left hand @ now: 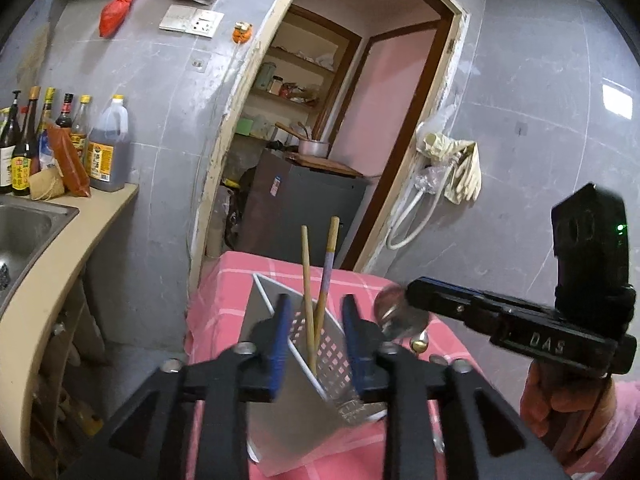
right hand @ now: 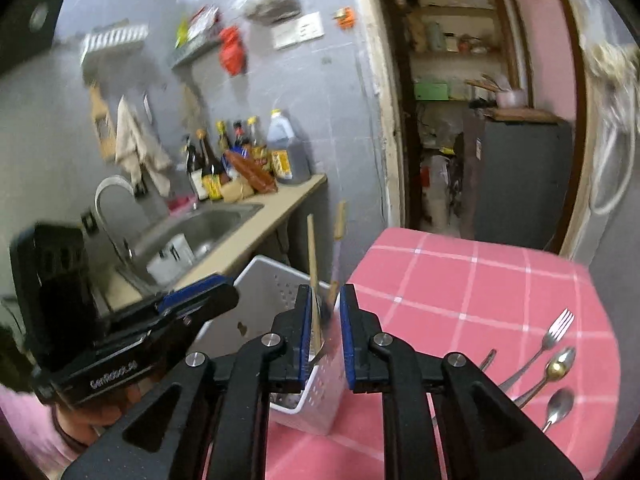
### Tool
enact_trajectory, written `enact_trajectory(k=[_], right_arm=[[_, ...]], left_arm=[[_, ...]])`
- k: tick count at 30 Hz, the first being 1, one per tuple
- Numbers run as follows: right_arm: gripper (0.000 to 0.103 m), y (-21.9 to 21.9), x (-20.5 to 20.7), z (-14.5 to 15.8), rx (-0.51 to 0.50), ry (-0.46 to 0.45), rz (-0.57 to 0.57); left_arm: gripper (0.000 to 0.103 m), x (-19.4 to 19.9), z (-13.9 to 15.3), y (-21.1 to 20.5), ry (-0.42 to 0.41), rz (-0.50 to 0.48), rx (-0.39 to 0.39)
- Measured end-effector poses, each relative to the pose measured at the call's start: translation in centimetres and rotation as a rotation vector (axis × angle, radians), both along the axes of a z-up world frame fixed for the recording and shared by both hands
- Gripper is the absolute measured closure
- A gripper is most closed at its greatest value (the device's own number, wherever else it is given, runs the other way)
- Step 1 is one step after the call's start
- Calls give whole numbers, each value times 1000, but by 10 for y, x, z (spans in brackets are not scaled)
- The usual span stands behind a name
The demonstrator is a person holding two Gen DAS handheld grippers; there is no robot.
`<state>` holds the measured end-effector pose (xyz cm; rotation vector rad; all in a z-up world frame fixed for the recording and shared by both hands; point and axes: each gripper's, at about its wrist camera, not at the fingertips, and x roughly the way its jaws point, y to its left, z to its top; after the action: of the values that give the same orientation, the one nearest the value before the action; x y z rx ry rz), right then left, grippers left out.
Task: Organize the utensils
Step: 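Lower the knife into the white holder with the left tool while the right tool drops its spoon there, then move both open tools back over the remaining utensils on the tablecloth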
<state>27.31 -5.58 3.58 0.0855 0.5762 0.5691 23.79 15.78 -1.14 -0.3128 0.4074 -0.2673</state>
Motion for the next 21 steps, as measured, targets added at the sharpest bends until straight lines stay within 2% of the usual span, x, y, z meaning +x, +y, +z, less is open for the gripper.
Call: enact_trajectory(k=[3, 5, 7, 9, 11, 13, 16, 19, 21], right_arm=[[85, -17, -7, -2, 39, -25, -38], [69, -27, -13, 0, 51, -58, -69], [61, -39, -22, 4, 55, -99, -108], [53, -51, -29, 8, 54, -131, -142], [37, -64, -38, 10, 50, -167, -190], [25, -77, -46, 16, 45, -194, -230], [13, -97, -56, 21, 37, -235, -279], [2, -116, -67, 23, 31, -268, -321], [1, -129, -75, 23, 25, -288, -345]], left_arm=[[73, -4, 2, 1, 6, 27, -22], [68, -7, 6, -1, 1, 45, -16], [52, -12, 13, -6, -17, 67, -3], [43, -16, 20, -12, -39, 80, 13], [31, -21, 26, -18, -53, 93, 34], [14, -25, 34, -28, -77, 117, 62], [0, -34, 43, -45, -130, 184, 117], [0, -39, 48, -62, -174, 208, 156], [0, -40, 49, -75, -181, 196, 181]])
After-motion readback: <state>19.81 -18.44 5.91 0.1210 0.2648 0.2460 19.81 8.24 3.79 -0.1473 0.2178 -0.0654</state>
